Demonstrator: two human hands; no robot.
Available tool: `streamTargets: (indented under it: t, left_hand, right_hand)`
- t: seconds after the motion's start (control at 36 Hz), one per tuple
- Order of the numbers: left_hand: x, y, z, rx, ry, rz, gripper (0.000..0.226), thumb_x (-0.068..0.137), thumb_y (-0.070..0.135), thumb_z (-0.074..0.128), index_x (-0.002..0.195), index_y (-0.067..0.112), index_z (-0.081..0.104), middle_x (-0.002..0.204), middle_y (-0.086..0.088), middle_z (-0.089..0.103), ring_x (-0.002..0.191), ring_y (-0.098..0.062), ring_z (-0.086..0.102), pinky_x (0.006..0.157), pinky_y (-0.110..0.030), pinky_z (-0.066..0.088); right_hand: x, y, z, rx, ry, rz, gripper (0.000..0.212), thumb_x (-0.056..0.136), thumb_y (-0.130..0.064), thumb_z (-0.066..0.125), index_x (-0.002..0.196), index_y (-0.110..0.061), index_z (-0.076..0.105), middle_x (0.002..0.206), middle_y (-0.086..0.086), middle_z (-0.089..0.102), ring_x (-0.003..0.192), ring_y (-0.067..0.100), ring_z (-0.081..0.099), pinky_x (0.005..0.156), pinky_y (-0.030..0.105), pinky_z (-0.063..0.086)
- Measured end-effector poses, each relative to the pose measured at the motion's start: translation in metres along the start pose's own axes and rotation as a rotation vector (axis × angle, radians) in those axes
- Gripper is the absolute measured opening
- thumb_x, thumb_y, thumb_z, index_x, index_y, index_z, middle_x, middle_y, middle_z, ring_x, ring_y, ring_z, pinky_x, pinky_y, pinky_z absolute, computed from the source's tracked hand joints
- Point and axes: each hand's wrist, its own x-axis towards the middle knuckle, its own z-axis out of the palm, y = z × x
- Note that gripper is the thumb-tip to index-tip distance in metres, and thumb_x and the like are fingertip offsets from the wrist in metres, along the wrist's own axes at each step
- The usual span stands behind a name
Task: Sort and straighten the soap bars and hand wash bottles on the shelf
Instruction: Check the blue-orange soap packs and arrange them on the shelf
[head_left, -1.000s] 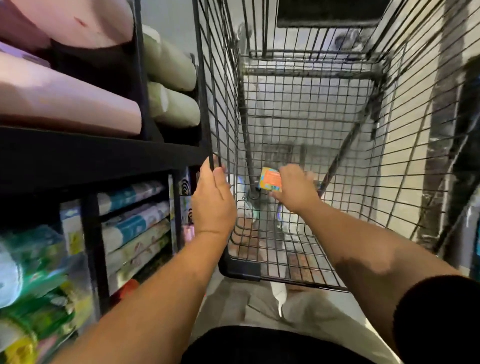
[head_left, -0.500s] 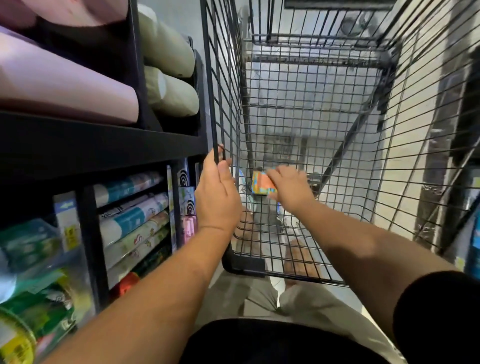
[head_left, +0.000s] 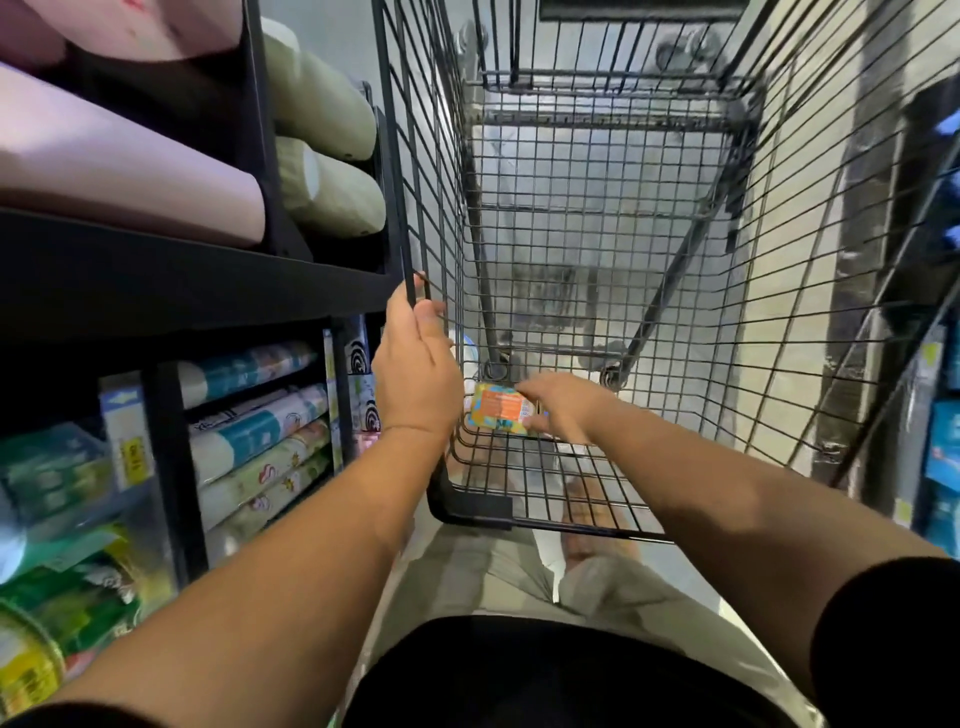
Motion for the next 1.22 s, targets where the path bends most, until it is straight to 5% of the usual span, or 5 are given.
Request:
streamTargets:
  t: [0.36,0.58,0.72,0.94,1.22]
  left_hand:
    - [-0.004,0.016,-0.011,-0.007,-0.064,-0.058,0.026,0.095,0.056,0.022,0.101,0.040,0.042,0.095,0.000,0.065,0.082,-0.033,0.064,0.076,-0.054,0.053]
    - [-0.068,-0.001,-0.035,0.071,-0.303,-0.259,0.037,0.103,0.021,0.048,0.139,0.014,0.046,0.121,-0.004,0.057,0.109,-0.024,0.054,0.086,-0.032,0.038]
    - [-0.159,-0.035,-0.063,0.056,-0.474,-0.405,0.060,0.103,0.022,0.052,0.156,0.020,0.024,0.141,-0.008,0.052,0.114,-0.027,0.057,0.086,-0.029,0.042]
    - [-0.263,-0.123,-0.123,0.060,-0.479,-0.487,0.043,0.094,0.040,0.056,0.127,0.011,0.059,0.126,-0.010,0.064,0.114,-0.024,0.061,0.100,-0.036,0.046]
    - [-0.427,-0.142,-0.278,0.315,-0.039,-0.368,0.037,0.096,0.044,0.045,0.129,0.029,0.054,0.129,-0.001,0.059,0.117,-0.025,0.058,0.095,-0.036,0.048]
  right_hand:
    - [-0.117,0.029,-0.009,-0.091,-0.127,0.285,0.059,0.104,-0.051,0.040,0.147,-0.010,0.045,0.148,0.015,0.050,0.135,0.031,0.048,0.109,0.040,0.039]
    - [-0.170,0.010,-0.009,-0.064,0.013,0.246,0.054,0.103,-0.056,0.039,0.136,-0.016,0.054,0.137,0.013,0.060,0.122,0.031,0.056,0.102,0.042,0.046]
    - [-0.203,-0.030,-0.004,-0.043,0.149,0.107,0.042,0.102,-0.048,0.048,0.128,-0.019,0.063,0.128,0.004,0.066,0.114,0.025,0.061,0.094,0.037,0.049]
    - [-0.230,-0.129,-0.009,-0.289,0.289,-0.232,0.022,0.097,-0.038,0.058,0.108,-0.020,0.066,0.104,-0.001,0.061,0.109,0.023,0.058,0.076,0.029,0.034]
    - [-0.263,-0.300,0.028,-0.560,0.579,-0.742,0.029,0.086,-0.023,0.073,0.114,-0.015,0.073,0.111,0.005,0.071,0.107,0.034,0.062,0.093,0.042,0.048]
